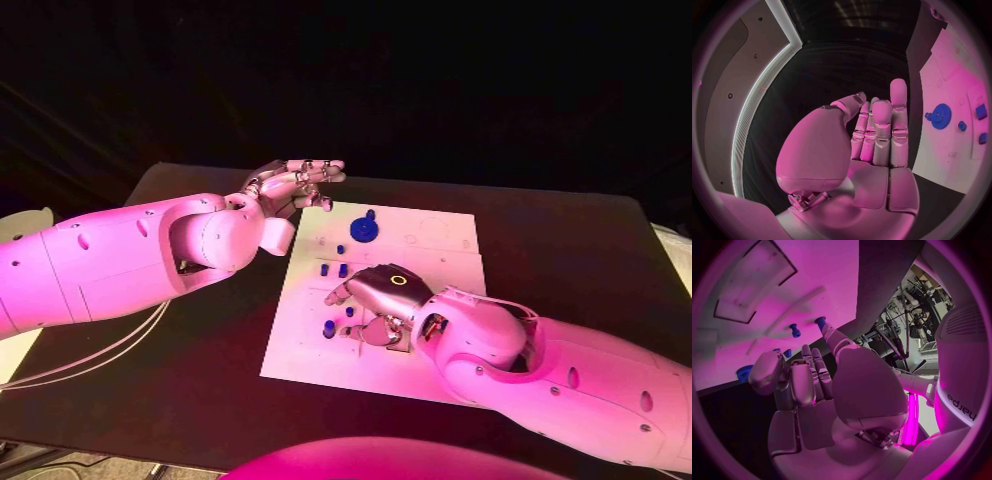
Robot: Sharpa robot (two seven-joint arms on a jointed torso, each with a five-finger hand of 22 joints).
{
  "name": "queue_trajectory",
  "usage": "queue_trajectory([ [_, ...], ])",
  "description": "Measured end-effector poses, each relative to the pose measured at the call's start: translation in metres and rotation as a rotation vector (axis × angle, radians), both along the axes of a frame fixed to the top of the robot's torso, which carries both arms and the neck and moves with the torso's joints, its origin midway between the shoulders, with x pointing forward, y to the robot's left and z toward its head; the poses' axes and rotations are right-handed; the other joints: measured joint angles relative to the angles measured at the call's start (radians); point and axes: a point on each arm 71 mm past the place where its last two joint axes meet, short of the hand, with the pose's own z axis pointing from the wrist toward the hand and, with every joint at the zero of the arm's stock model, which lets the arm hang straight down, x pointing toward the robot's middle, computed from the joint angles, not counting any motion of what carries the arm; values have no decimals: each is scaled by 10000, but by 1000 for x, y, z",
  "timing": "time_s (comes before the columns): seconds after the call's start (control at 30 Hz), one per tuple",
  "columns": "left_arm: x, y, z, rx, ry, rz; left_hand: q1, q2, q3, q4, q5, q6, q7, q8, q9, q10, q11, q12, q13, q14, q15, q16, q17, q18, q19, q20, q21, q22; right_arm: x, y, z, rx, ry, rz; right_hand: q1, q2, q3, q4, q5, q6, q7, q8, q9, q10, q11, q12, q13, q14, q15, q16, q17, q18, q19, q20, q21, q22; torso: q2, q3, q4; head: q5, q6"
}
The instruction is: Assemble the parts on the task board
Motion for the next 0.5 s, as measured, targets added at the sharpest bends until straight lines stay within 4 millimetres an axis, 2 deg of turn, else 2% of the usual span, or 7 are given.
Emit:
queue_trajectory([
  [0.1, 0, 0, 0, 3, 5, 2, 0, 0, 0, 0, 0, 0, 0, 0, 0, 0, 0, 0, 0, 0, 0, 0, -3, -1, 0, 0, 0, 0, 3, -21, 10, 374, -90, -424, 72, 71, -93, 16, 77, 228, 63, 51, 17, 525, -115, 255, 22, -21, -22, 0, 0, 0, 0, 0, 0, 4, -3, -2, -5, -63, 14],
  [0.23, -1, 2, 0, 11, 12, 17, 0, 0, 0, 0, 0, 0, 0, 0, 0, 0, 0, 0, -8, -36, -36, 0, -44, 0, 0, 0, 0, -10, 12, -62, 25, 761, 108, -1387, 52, 164, -105, 128, 248, 840, 126, 272, 87, 2075, -299, 935, 209, -42, -209, 50, 91, -1, 133, -133, 34, 175, -12, -12, -13, -182, 55],
  [0.27, -1, 2, 0, 16, 15, 25, 0, 0, 0, 0, 0, 0, 0, 0, 0, 0, 0, 0, -8, -36, -37, 0, -44, -1, 0, 0, 0, -11, 15, -72, 27, 831, 211, -1672, -28, 233, -140, 206, 266, 902, 90, 283, 87, 2420, -356, 1090, 273, -9, -269, 143, 213, -1, 186, -186, 138, 317, -14, -12, -21, -216, 67],
  [0.37, -2, 4, 0, 19, 18, 33, 0, 0, 0, 0, 0, 0, 0, 0, 0, 0, 0, 0, -8, -36, -37, 0, -44, -1, 0, 0, 0, -11, 17, -104, 32, 1016, 704, -2635, -408, 39, -415, 482, 451, 1103, -77, 373, 95, 3418, -536, 1637, 619, -24, -508, 511, 759, 0, 408, -408, 497, 909, -24, -18, -59, -310, 117],
  [0.4, -2, 4, 1, 19, 20, 33, 0, 0, 0, 0, 0, 0, 0, 0, 0, -1, 0, 0, -8, -36, -37, 0, -44, 0, 0, 0, 0, -11, 17, -117, 33, 1045, 918, -3044, -607, -48, -565, 632, 583, 1175, -150, 441, 106, 3872, -699, 1899, 817, -22, -594, 595, 881, 0, 480, -480, 588, 1047, -28, -25, -74, -337, 133],
  [0.5, -3, 3, 1, 11, 24, 5, 0, 0, 0, 0, 0, 0, 0, 0, 0, -1, 0, 0, -8, -36, -37, 0, -43, -2, 0, 0, 0, -10, 15, -141, 33, 1010, 1419, -3945, -1176, -237, -1091, 1151, 1412, 1353, -344, 624, 154, 4591, -1007, 3047, 1876, -21, -780, 759, 1095, -1, 663, -682, 811, 1414, -43, -31, -125, -422, 173],
])
